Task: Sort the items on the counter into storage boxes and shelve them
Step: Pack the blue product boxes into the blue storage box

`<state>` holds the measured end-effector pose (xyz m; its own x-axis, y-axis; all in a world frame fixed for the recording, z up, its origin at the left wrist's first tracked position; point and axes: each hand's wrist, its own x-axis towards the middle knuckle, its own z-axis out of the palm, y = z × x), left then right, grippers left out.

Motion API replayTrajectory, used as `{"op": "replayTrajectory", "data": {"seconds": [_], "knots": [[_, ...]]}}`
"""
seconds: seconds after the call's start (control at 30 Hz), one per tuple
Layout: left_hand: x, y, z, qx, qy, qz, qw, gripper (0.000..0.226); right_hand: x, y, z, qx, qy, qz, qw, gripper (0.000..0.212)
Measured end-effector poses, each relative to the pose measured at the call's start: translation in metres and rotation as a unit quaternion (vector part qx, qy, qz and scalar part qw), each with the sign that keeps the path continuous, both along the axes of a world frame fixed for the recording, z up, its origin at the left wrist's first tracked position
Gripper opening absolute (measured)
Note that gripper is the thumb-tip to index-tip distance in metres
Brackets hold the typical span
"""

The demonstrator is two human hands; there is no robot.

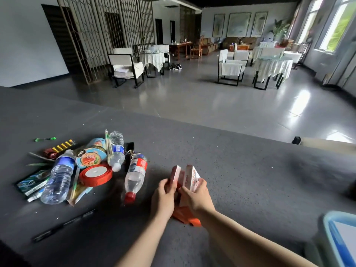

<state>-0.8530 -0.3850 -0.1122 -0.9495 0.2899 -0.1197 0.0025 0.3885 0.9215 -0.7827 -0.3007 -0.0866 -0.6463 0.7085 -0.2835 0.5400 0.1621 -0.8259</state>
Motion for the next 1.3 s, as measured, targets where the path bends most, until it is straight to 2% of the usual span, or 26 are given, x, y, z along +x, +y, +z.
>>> {"op": "replayTrajectory", "data": {"seconds": [0.07, 0.17, 0.27, 0.33, 0.4, 0.47, 0.6, 0.73, 0.8, 0.9, 1.07, 1.17, 1.3], "knots": [[0.017, 0.012, 0.013, 0.037, 0.044, -0.006, 0.998, 0.031, 0.013, 0.009, 0.014, 0.010, 0.008, 0.020, 1.000, 0.059], [0.051, 0.032, 0.047, 0.097, 0.119, -0.034, 0.988, 0.029, 0.043, 0.025, 0.042, 0.063, 0.061, 0.020, 0.996, 0.061], [0.089, 0.051, 0.088, 0.084, 0.252, -0.053, 0.963, 0.039, 0.079, 0.045, 0.075, 0.088, 0.143, -0.036, 0.985, 0.062], [0.119, 0.066, 0.112, 0.122, 0.306, -0.069, 0.942, 0.043, 0.111, 0.063, 0.095, 0.129, 0.179, -0.081, 0.972, 0.059], [0.149, 0.081, 0.129, 0.170, 0.326, -0.090, 0.926, 0.043, 0.149, 0.082, 0.109, 0.210, 0.188, -0.121, 0.952, 0.053], [0.184, 0.101, 0.139, 0.213, 0.338, -0.117, 0.909, 0.044, 0.199, 0.102, 0.118, 0.285, 0.198, -0.157, 0.925, 0.058], [0.260, 0.145, 0.145, 0.275, 0.326, -0.188, 0.885, 0.043, 0.306, 0.126, 0.129, 0.324, 0.215, -0.212, 0.896, 0.056], [0.323, 0.182, 0.144, 0.292, 0.312, -0.264, 0.865, 0.043, 0.409, 0.144, 0.126, 0.356, 0.165, -0.285, 0.874, 0.049], [0.343, 0.194, 0.141, 0.298, 0.315, -0.279, 0.857, 0.045, 0.454, 0.147, 0.121, 0.378, 0.110, -0.314, 0.864, 0.045], [0.360, 0.204, 0.130, 0.294, 0.311, -0.298, 0.853, 0.047, 0.493, 0.143, 0.108, 0.385, 0.019, -0.310, 0.869, 0.052], [0.369, 0.210, 0.108, 0.260, 0.290, -0.334, 0.858, 0.046, 0.497, 0.136, 0.091, 0.411, -0.166, -0.255, 0.859, 0.056], [0.370, 0.210, 0.102, 0.238, 0.284, -0.354, 0.859, 0.054, 0.481, 0.135, 0.082, 0.434, -0.205, -0.216, 0.850, 0.050], [0.371, 0.208, 0.100, 0.223, 0.274, -0.365, 0.861, 0.049, 0.473, 0.143, 0.068, 0.424, -0.230, -0.202, 0.852, 0.033]]}}
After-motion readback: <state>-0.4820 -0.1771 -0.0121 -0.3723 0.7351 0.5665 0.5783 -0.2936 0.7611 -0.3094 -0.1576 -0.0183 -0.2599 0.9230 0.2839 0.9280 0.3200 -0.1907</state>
